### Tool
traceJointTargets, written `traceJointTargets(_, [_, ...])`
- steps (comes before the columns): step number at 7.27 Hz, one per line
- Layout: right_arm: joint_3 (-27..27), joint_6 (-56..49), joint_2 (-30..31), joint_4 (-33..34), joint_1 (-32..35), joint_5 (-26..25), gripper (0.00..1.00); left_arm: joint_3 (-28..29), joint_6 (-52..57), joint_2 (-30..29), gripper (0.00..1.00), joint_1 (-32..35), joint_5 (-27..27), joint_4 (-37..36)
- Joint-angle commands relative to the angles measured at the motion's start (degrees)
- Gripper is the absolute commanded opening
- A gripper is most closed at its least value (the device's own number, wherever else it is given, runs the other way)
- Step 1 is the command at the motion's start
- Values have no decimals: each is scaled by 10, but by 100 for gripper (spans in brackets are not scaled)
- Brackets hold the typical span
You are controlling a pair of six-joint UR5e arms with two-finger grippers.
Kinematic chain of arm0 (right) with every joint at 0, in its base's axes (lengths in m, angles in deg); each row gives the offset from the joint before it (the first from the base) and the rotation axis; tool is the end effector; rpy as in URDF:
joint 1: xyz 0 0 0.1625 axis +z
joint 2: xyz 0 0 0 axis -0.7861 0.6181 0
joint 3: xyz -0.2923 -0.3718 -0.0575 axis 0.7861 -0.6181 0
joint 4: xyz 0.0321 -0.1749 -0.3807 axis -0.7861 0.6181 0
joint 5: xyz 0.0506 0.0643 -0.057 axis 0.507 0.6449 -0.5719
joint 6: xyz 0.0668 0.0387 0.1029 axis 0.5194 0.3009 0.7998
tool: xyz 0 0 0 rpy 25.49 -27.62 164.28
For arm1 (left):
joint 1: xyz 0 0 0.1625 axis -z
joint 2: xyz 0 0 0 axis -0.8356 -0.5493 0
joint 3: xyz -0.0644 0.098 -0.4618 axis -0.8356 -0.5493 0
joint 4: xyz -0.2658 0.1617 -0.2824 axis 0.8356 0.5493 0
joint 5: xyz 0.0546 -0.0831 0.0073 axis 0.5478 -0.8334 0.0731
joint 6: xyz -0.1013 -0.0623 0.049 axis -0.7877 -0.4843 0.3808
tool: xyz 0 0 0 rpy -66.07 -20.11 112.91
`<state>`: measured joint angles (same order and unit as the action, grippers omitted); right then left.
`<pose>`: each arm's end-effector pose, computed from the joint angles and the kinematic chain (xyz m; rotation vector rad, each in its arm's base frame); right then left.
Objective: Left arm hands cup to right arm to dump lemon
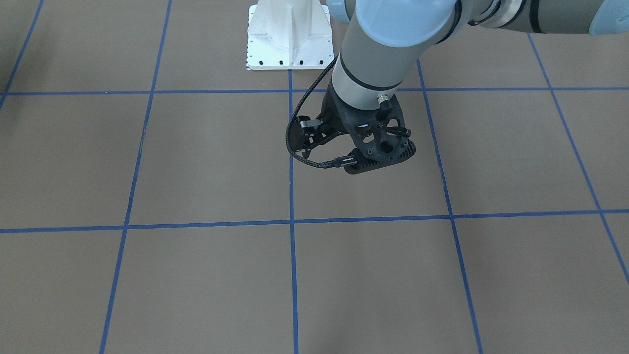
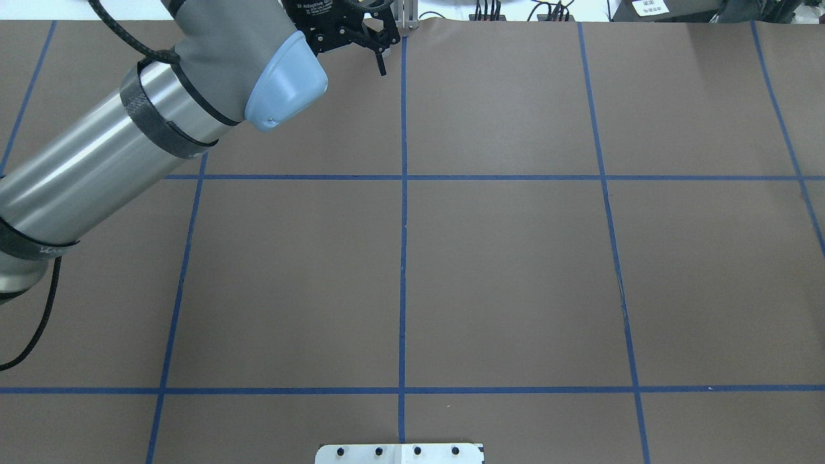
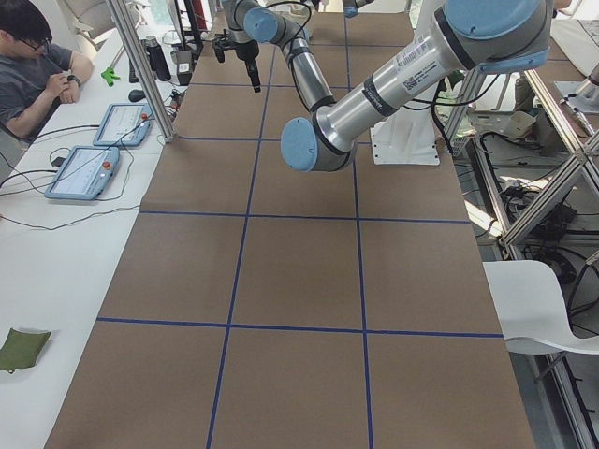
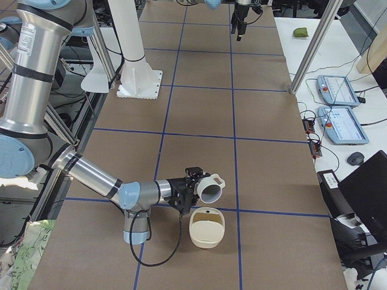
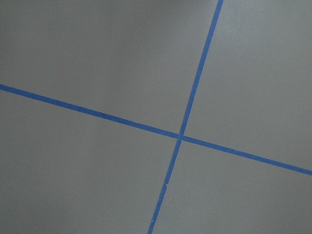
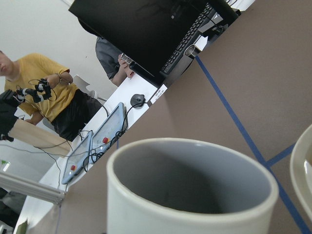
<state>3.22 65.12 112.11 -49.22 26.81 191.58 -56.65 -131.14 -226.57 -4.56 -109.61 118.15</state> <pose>0.0152 -0.3315 0.7668 0.5898 -1.4501 0.8920 0.4318 -0.6318 0.0724 -0.1876 0.9213 -0.2406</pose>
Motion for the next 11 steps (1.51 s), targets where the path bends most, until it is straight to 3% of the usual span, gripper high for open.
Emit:
traceJointTargets(1, [-4,141,-17,0,14,0,0,-5,0,0,100,1,7,-12])
traceJointTargets(5, [-64,370,-44,-49,39,-2,0,-5,1,-1,100,4,7,-19])
traceJointTargets(11, [-64,630,-60,-53,84,-4,0,-5,1,-2,100,3,8,-20])
